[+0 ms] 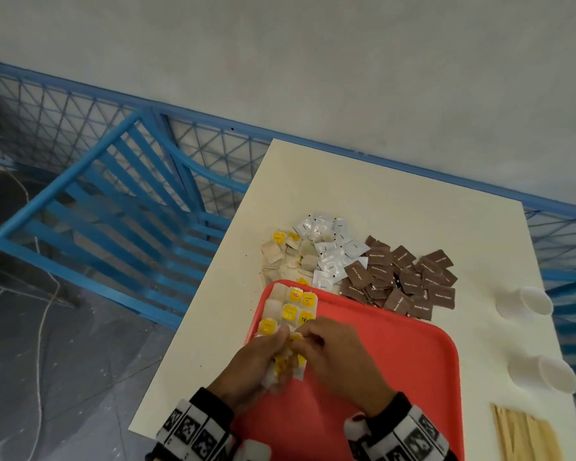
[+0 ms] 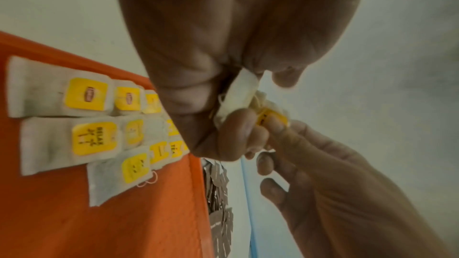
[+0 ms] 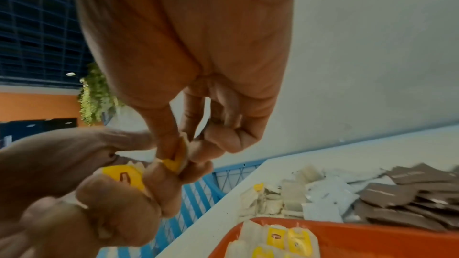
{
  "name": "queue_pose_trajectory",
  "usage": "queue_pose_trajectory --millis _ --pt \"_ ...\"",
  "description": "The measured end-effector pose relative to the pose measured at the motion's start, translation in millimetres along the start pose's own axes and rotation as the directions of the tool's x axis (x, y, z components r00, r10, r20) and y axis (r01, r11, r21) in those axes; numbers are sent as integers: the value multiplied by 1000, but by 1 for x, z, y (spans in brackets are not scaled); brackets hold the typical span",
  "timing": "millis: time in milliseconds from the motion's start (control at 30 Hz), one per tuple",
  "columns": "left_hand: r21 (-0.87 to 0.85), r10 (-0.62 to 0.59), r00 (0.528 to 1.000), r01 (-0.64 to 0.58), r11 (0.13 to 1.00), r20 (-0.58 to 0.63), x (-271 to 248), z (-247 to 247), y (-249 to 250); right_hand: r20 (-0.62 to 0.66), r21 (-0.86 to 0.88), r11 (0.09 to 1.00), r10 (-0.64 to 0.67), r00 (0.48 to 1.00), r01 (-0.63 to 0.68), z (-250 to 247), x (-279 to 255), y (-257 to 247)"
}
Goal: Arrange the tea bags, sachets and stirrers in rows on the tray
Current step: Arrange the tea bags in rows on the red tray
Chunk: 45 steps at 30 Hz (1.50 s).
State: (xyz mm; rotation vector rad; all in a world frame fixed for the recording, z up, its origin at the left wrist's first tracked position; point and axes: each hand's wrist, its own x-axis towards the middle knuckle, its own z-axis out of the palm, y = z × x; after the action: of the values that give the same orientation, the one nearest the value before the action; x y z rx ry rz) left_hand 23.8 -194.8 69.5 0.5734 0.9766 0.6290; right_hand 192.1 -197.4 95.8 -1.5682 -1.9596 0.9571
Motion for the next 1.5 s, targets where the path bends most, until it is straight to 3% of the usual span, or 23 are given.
queue_pose_trajectory --millis 100,200,267,367,600,667,767,900,1033,1133,1400,1500 --pt "261 105 992 -119 958 66 -4 8 3 -26 108 992 61 998 -57 -24 -5 7" --pt "398 160 978 -200 895 133 -6 10 5 -11 152 986 65 998 -62 -51 -10 5" --pt "472 210 972 -235 850 105 -8 13 12 -25 149 988 53 998 -49 -65 -12 2" --pt "460 264 962 -264 848 64 -6 18 22 -40 132 990 48 998 -42 -78 -13 -3" --pt "455 334 937 -342 822 101 -8 35 39 -68 311 947 107 992 -81 -80 -14 -8" --pt "523 304 942 -333 784 143 -9 34 37 -103 349 932 139 985 -95 -77 -14 -8" --pt "684 271 949 -307 662 164 -8 25 27 -124 361 924 181 976 -126 -67 -13 -4" --pt "835 275 961 -152 528 1 0 -16 0 89 109 970 206 974 -215 -34 -13 14" --pt "908 247 961 12 420 -127 -2 -53 -31 341 22 965 237 910 -260 15 -19 38" --pt "892 224 959 58 448 -174 -7 -67 -43 405 71 953 241 882 -293 46 -18 48" --pt "837 177 957 102 538 -231 -11 -76 -49 222 12 932 350 910 -362 77 -7 67" --pt "761 164 956 83 643 -243 -14 -67 -42 201 -31 921 386 900 -388 80 -7 72"
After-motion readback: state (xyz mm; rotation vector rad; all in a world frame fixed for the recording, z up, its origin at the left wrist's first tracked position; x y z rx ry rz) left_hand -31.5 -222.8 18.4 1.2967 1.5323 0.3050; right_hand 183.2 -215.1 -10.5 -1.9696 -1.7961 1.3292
